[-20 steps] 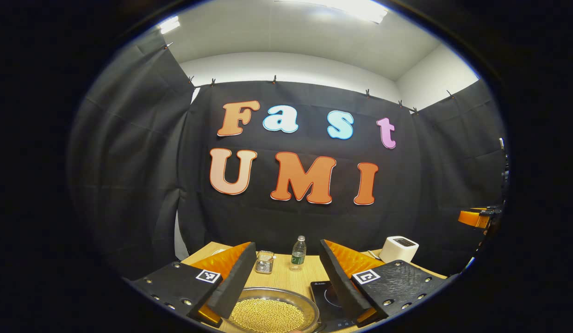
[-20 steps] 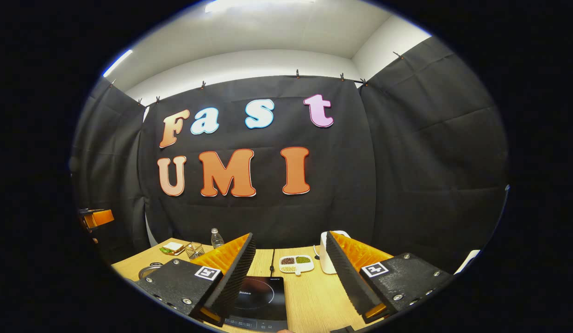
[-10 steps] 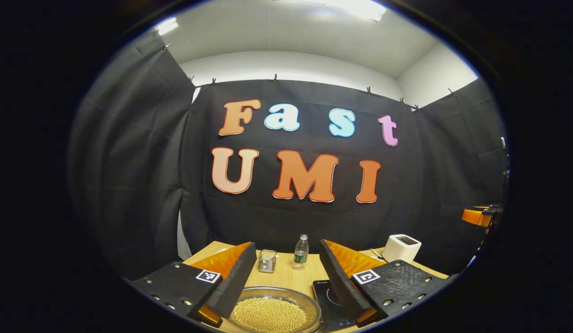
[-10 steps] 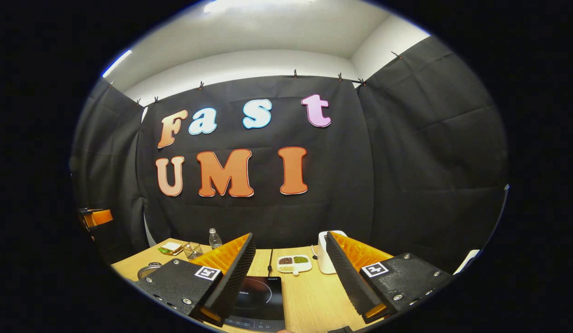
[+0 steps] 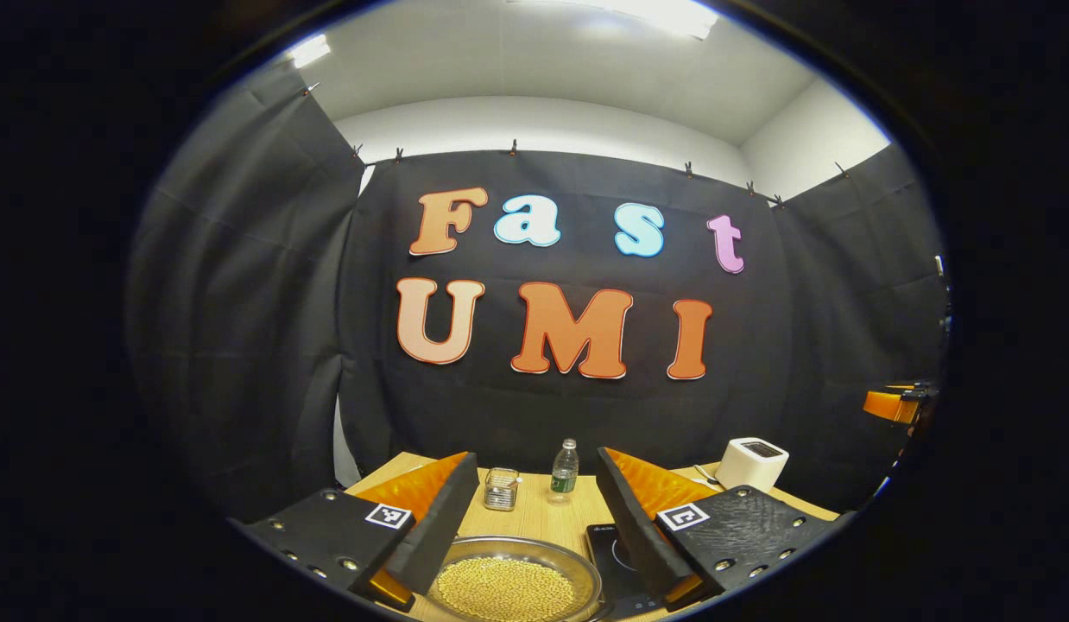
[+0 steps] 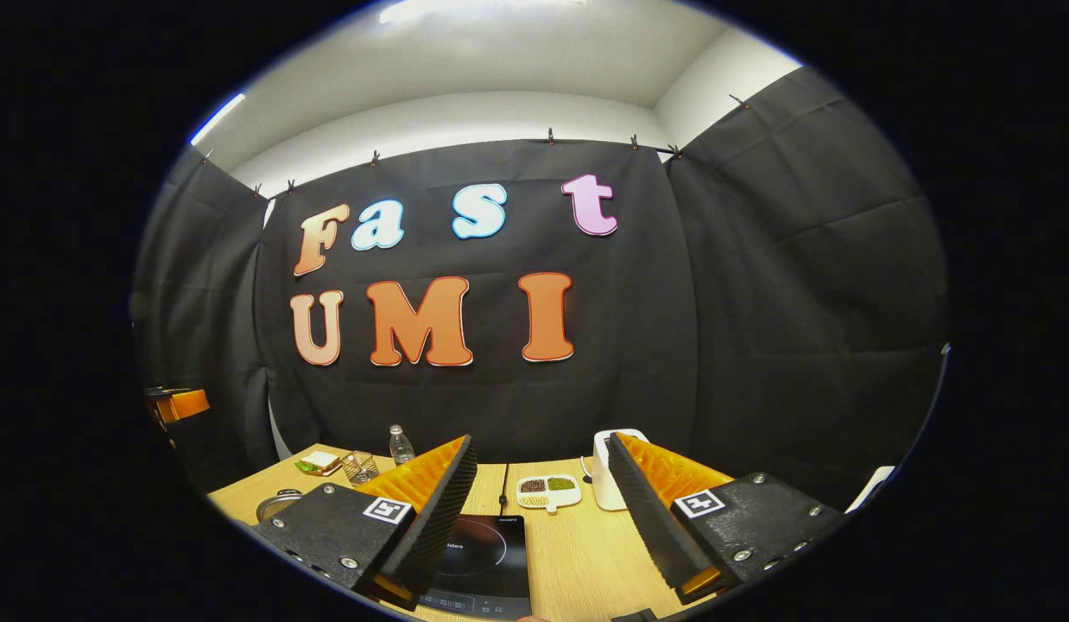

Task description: First push the handle of the pot to place it horizontally, then grasp the pot with both hands and set it on the induction cooktop.

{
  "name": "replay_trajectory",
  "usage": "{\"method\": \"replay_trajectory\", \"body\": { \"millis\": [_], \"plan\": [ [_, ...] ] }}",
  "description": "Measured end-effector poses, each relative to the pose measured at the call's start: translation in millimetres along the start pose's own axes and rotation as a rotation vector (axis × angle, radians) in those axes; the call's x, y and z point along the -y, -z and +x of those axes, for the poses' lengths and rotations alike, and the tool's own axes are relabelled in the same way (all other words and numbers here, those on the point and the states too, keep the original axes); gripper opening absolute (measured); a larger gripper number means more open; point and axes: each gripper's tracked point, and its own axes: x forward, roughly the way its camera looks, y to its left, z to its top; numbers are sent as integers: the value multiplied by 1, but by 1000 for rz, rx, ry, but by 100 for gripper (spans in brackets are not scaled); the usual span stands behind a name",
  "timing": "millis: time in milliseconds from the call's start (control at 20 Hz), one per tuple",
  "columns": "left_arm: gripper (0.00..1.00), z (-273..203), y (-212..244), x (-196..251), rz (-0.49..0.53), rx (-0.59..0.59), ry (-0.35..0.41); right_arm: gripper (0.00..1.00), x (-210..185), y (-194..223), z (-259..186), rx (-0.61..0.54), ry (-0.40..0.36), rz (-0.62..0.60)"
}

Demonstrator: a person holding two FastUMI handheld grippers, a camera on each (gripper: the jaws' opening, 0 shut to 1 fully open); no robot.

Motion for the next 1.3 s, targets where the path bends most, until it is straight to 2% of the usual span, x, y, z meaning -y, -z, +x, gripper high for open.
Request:
{"method": "replay_trajectory", "body": {
  "millis": [550, 650, 700, 750, 800, 900, 950, 1100, 1150, 1250, 1300],
  "plan": [
    [92, -2, 0, -8, -11, -3, -10, 95, 6, 5, -1, -12, 6, 6],
    [77, -1, 2, -5, -15, -3, 15, 95, 6, 6, -1, -13, 7, 6],
    [78, -1, 3, -2, -14, -3, 31, 95, 6, 7, 1, -14, 7, 5],
    [66, -2, 4, -3, -13, -8, 29, 95, 6, 7, 1, -15, 7, 5],
    [59, -1, 6, -3, -12, -13, 33, 95, 5, 9, 1, -18, 5, 8],
    [54, -2, 4, 0, -20, -12, 49, 95, 4, 10, 0, -21, 0, 7],
    [46, -3, 3, 0, -19, -8, 53, 95, 4, 10, 1, -21, 0, 3],
    [44, -4, 2, 2, -3, -1, 63, 95, 5, 10, 1, -20, 2, 0],
    [33, -5, 4, 6, -6, -4, 77, 95, 4, 10, 1, -19, 1, 4],
    [33, -4, 5, 7, -14, -7, 89, 95, 4, 10, 2, -17, 1, 8],
    [25, -2, 5, 4, -16, -8, 82, 95, 5, 10, 2, -18, 3, 5]
  ]
}}
